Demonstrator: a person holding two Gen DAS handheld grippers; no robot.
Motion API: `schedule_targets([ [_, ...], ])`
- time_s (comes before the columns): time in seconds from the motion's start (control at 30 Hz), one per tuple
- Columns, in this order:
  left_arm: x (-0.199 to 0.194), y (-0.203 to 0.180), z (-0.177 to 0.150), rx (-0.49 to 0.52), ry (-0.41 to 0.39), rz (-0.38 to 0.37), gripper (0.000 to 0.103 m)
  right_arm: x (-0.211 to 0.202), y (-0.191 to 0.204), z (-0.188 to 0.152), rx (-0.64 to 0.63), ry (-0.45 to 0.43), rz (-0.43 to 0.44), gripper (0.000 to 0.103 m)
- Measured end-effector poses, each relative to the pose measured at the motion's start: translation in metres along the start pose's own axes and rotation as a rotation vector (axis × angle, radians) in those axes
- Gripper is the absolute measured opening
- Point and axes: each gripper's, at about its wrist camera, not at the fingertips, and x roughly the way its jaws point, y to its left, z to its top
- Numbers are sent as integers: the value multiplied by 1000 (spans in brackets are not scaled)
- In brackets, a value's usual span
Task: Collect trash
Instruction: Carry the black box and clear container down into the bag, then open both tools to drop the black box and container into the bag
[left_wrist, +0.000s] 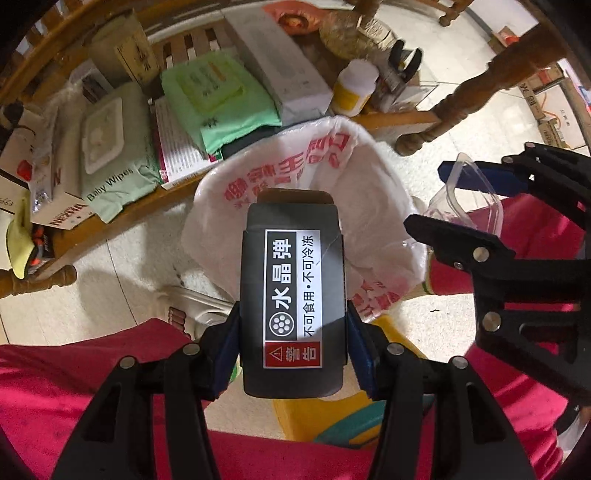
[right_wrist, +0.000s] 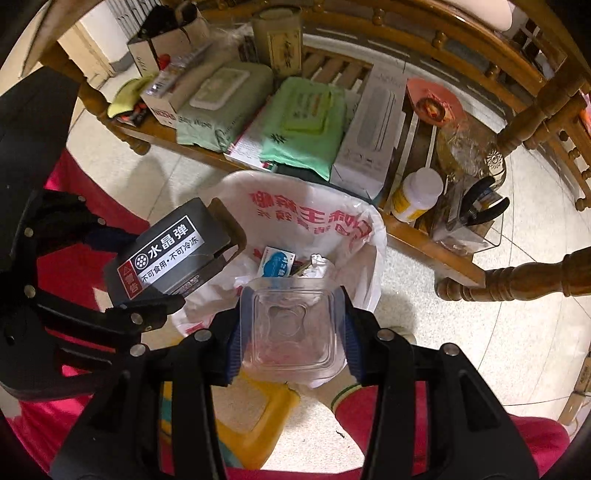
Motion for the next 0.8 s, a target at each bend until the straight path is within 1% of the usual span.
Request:
schedule_targets([
  [0.03, 6, 1, 2, -5, 8, 14, 51, 4, 0, 1, 4, 6, 1, 44],
  [0.17, 24, 8, 6, -33, 41, 17, 51, 23, -4, 2, 22, 39, 15, 44],
  [0.43, 53, 19, 11, -79, 102, -2, 51, 55, -7, 6, 48, 91, 29, 44],
  [0.8, 70, 17, 11, -88, 127, 4, 51, 84, -14, 10, 91, 137, 39, 44],
])
